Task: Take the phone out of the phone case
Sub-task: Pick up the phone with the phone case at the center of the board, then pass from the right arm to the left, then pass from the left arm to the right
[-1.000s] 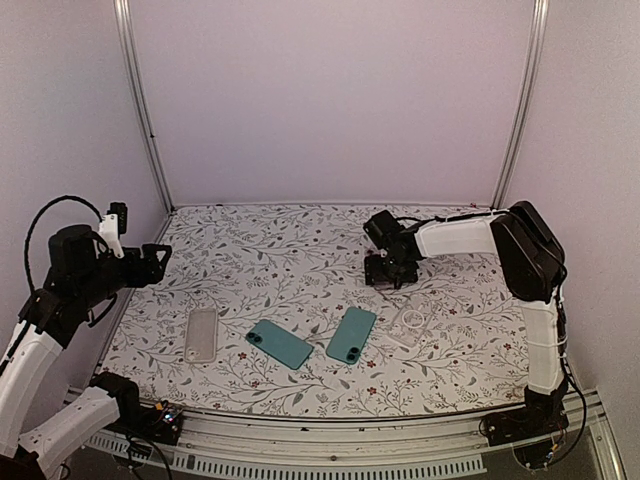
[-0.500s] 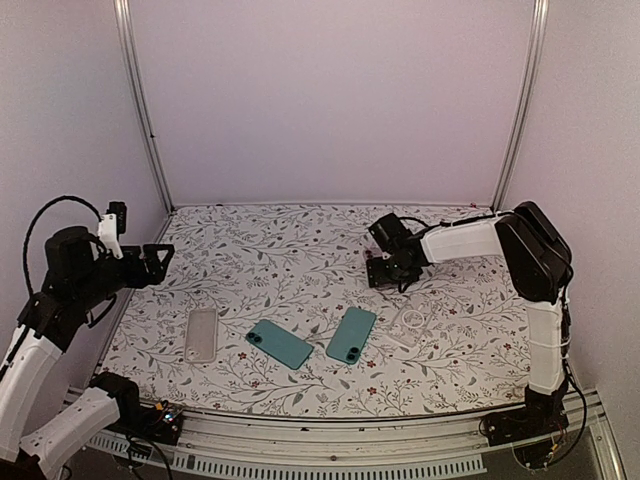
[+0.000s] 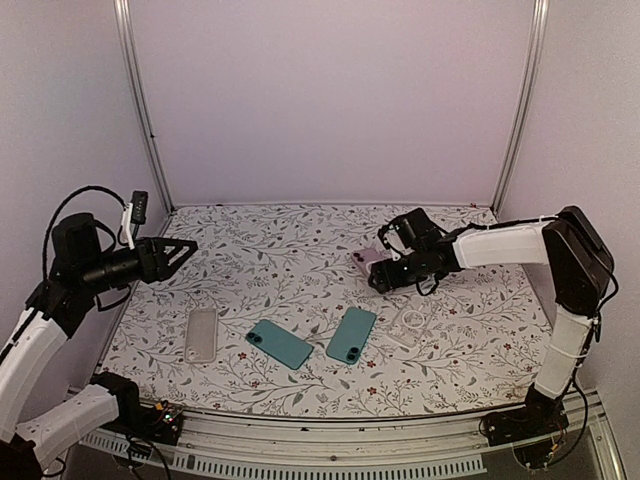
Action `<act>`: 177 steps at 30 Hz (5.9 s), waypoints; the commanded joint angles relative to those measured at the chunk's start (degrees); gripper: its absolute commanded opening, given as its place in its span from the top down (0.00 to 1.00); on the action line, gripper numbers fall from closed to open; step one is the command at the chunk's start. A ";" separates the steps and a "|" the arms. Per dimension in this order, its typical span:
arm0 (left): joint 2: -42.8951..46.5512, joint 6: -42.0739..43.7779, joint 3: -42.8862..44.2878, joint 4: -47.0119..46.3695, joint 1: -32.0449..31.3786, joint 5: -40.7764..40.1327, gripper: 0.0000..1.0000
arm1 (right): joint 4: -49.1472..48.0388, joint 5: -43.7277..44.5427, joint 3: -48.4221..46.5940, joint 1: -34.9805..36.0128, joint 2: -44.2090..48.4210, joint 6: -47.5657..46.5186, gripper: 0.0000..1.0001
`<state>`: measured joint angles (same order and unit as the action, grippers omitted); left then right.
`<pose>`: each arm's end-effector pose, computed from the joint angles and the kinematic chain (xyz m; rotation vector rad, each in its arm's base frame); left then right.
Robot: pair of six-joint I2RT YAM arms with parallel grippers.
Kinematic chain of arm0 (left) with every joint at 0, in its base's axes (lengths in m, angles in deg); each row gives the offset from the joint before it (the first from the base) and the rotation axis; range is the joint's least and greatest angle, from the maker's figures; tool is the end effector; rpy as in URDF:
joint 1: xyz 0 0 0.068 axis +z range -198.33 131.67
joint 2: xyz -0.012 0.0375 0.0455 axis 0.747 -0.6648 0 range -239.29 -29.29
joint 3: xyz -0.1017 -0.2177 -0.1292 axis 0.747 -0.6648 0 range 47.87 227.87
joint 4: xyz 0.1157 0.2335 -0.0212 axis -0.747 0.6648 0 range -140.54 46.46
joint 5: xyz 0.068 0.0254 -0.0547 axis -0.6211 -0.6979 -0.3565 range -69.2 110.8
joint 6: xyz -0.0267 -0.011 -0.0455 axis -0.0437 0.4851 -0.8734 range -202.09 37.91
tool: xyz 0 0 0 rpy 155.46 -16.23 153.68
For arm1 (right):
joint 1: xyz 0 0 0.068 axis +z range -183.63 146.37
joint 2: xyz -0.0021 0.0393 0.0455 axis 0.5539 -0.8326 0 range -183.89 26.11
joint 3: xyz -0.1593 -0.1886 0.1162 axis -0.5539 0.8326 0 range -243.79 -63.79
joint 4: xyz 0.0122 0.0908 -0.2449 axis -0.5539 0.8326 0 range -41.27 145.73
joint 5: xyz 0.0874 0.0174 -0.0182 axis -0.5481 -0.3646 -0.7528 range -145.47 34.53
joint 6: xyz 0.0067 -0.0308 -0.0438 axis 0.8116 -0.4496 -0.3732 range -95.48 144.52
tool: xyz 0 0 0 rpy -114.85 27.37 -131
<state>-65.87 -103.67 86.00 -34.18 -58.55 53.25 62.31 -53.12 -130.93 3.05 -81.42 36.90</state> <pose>0.1460 -0.0457 0.3108 0.2277 1.8693 -0.9021 0.3133 0.2315 0.1636 -0.5177 2.4839 0.2953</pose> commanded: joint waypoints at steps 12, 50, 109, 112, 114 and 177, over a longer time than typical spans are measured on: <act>-14.99 -13.60 5.82 -13.07 -5.42 17.43 0.27 | -18.66 -13.89 6.78 10.86 18.95 -17.50 1.00; -30.79 -11.55 16.54 -6.47 -20.81 16.91 0.57 | -17.35 -8.52 2.94 26.20 20.72 -40.76 1.00; -20.62 -18.79 7.48 -39.02 -22.39 8.54 1.00 | -51.25 -49.65 14.32 7.92 24.84 25.06 0.20; -20.17 -19.74 7.01 -40.67 -22.39 8.43 1.00 | -51.74 -49.33 13.86 7.91 24.52 25.18 0.23; -20.11 -20.32 6.43 -41.86 -22.39 8.51 1.00 | -52.09 -49.81 13.21 8.11 23.87 25.45 0.26; -13.71 -26.50 -6.07 -56.56 -22.39 -2.80 1.00 | -65.82 -44.91 6.35 12.71 15.06 31.52 0.64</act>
<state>-81.13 -130.60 80.01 -88.06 -80.58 52.55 -1.53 -99.96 -122.36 15.16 -67.10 69.56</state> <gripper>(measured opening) 0.088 0.376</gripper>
